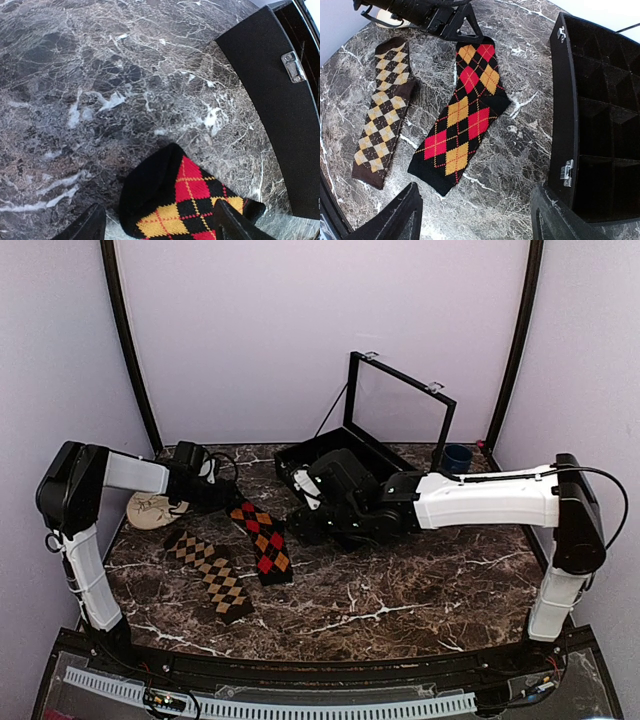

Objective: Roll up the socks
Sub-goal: Pick up the sock from the center of the board, then fold the sock at the center of the board.

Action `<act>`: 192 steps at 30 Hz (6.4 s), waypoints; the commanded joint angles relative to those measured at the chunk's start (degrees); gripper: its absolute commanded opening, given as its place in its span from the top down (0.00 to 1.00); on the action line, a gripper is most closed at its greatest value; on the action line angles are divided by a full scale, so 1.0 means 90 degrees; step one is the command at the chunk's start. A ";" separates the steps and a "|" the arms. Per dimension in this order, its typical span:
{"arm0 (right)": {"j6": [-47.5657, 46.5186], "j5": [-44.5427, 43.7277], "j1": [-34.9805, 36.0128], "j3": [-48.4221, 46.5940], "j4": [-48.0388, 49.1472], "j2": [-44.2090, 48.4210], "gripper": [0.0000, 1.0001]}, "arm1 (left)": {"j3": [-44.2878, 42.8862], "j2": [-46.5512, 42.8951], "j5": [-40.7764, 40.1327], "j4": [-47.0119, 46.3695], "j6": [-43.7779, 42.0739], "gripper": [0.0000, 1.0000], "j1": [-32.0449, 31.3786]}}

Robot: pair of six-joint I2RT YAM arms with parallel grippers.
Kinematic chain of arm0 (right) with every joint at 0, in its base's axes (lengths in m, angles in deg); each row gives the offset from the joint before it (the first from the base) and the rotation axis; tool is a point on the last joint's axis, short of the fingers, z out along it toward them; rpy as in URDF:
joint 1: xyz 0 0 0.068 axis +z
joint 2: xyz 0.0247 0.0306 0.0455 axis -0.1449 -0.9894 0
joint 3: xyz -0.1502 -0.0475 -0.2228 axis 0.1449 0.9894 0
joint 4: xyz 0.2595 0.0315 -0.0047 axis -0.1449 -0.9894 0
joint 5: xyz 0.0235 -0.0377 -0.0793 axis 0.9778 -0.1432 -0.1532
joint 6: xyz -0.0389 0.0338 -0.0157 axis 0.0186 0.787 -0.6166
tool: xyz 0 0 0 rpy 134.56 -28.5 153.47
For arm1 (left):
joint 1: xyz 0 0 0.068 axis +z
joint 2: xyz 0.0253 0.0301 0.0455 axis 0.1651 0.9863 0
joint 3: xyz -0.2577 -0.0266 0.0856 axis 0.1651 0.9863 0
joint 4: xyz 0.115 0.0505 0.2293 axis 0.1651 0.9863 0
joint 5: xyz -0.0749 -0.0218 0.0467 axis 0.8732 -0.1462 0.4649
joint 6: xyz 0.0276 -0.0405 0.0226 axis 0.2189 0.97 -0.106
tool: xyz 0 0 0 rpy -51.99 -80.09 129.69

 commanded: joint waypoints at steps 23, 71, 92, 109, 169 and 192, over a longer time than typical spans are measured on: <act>-0.0135 0.0043 0.0063 -0.0255 0.0010 -0.0261 0.28 | -0.0017 0.0260 0.0577 -0.0084 -0.0260 0.87 0.0199; 0.0332 0.0003 -0.0075 -0.0505 -0.0272 -0.1142 0.26 | 0.1192 -0.2329 0.1435 -0.0798 -0.0458 1.00 -0.0287; 0.0342 -0.0075 -0.0499 -0.0572 -0.0408 -0.1113 0.26 | 0.1679 -0.3096 0.1107 -0.0212 -0.0748 1.00 -0.1070; 0.0129 0.0081 -0.0701 -0.1338 -0.0640 -0.1609 0.25 | 0.2144 -0.3295 0.0941 -0.0165 -0.0660 1.00 -0.1611; 0.0508 0.1377 -0.0474 -0.1479 -0.0491 -0.2173 0.26 | 0.2403 -0.2611 -0.1120 -0.0409 -0.0204 0.46 -0.1763; 0.1106 0.2196 -0.0362 -0.1277 -0.0152 -0.2266 0.29 | 0.2353 -0.2193 -0.0376 -0.0697 -0.0177 0.50 -0.1496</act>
